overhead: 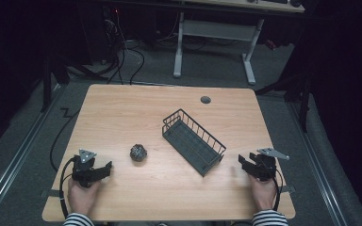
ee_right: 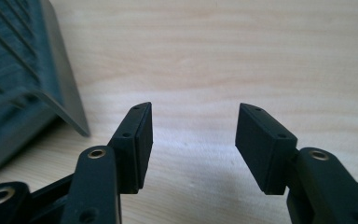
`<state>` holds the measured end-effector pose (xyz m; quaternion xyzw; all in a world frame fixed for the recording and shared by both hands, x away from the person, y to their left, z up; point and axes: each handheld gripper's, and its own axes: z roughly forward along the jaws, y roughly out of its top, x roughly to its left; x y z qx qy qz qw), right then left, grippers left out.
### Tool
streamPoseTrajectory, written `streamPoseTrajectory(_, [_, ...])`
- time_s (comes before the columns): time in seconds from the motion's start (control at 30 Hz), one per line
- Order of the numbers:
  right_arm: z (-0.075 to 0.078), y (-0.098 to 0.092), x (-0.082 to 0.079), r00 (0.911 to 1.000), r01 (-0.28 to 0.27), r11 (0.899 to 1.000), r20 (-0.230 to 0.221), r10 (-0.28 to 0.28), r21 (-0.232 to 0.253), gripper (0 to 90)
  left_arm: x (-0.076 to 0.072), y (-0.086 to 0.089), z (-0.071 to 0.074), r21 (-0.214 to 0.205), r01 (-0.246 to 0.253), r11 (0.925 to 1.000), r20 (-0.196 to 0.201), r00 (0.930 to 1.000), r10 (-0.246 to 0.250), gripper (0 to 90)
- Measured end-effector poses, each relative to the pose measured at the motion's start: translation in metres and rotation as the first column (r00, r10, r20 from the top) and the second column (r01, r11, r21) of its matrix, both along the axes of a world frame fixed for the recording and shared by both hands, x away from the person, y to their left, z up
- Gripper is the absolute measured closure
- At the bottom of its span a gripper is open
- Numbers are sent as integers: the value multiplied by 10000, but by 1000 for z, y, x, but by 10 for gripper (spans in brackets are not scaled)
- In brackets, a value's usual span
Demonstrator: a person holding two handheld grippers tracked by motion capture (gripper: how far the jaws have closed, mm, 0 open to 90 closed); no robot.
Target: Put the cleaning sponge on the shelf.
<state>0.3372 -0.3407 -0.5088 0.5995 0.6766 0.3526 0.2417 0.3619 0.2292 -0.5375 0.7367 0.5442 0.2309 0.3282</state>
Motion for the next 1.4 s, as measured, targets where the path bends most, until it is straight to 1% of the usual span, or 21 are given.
streamPoseTrajectory(0.03, [-4,0,1,9999,82,10000,-102,-82,-19,454,0,0,0,-17,1,10000,11,10000,-1,214])
streamPoseTrajectory(0.1, [-10,1,2,9997,157,9997,-156,-161,-206,443,0,0,0,18,53,10000,-20,10000,-52,203])
streamPoseTrajectory(0.2, [-18,5,5,9997,103,9966,-208,-120,-822,410,1,-1,0,15,209,9998,-74,9998,-209,173])
streamPoseTrajectory(0.23, [-20,6,5,9996,152,9959,-244,-174,-896,399,1,-1,0,22,234,9997,-85,9997,-234,165])
streamPoseTrajectory(0.3, [-21,7,6,9993,136,9949,-339,-170,-1003,386,1,-1,0,23,227,9997,-89,9997,-227,159])
streamPoseTrajectory(0.33, [-21,8,6,9995,169,9951,-245,-194,-974,386,1,-1,0,31,230,9997,-100,9997,-230,157])
streamPoseTrajectory(0.37, [-21,9,6,9996,121,9942,-237,-148,-1069,382,2,-2,0,34,236,9997,-119,9997,-235,154])
streamPoseTrajectory(0.43, [-22,11,7,9992,11,9920,-402,-62,-1259,373,1,-2,0,37,162,9999,-143,9998,-161,148])
streamPoseTrajectory(0.47, [-22,12,7,9993,-20,9915,-369,-29,-1300,373,1,-2,0,23,118,9999,-154,9998,-118,141])
streamPoseTrajectory(0.57, [-22,11,7,9992,-16,9919,-390,-33,-1267,371,1,-2,0,28,100,9999,-151,9998,-99,137])
streamPoseTrajectory(0.63, [-22,12,7,9992,3,9919,-386,-52,-1273,371,2,-2,0,54,184,9998,-168,9997,-183,125])
streamPoseTrajectory(0.8, [-22,11,7,9992,-5,9920,-389,-45,-1266,371,1,-1,1,1,256,9997,-184,9995,-256,150])
streamPoseTrajectory(0.87, [-22,11,7,9992,-2,9920,-391,-47,-1262,371,1,2,2,-261,168,9995,-332,9993,-176,150])
streamPoseTrajectory(0.93, [-22,11,7,9992,-6,9920,-392,-44,-1259,371,1,3,4,-435,148,9989,-382,9991,-165,147])
streamPoseTrajectory(1.0, [-22,11,7,9992,-19,9922,-405,-32,-1250,371,0,3,5,-446,233,9987,-405,9989,-251,147])
streamPoseTrajectory(1.13, [-22,11,7,9992,-19,9923,-409,-32,-1241,371,-4,4,10,-683,413,9968,-411,9982,-441,149])
streamPoseTrajectory(1.2, [-22,11,7,9992,-17,9923,-408,-33,-1240,371,-7,1,12,-632,579,9963,-393,9974,-605,149])
streamPoseTrajectory(1.3, [-22,11,7,9992,-18,9923,-407,-33,-1240,371,-11,-3,16,-670,872,9939,-360,9953,-897,147])
streamPoseTrajectory(1.4, [-22,11,7,9992,-24,9922,-405,-27,-1246,371,-13,-8,20,-686,1151,9910,-414,9921,-1181,136])
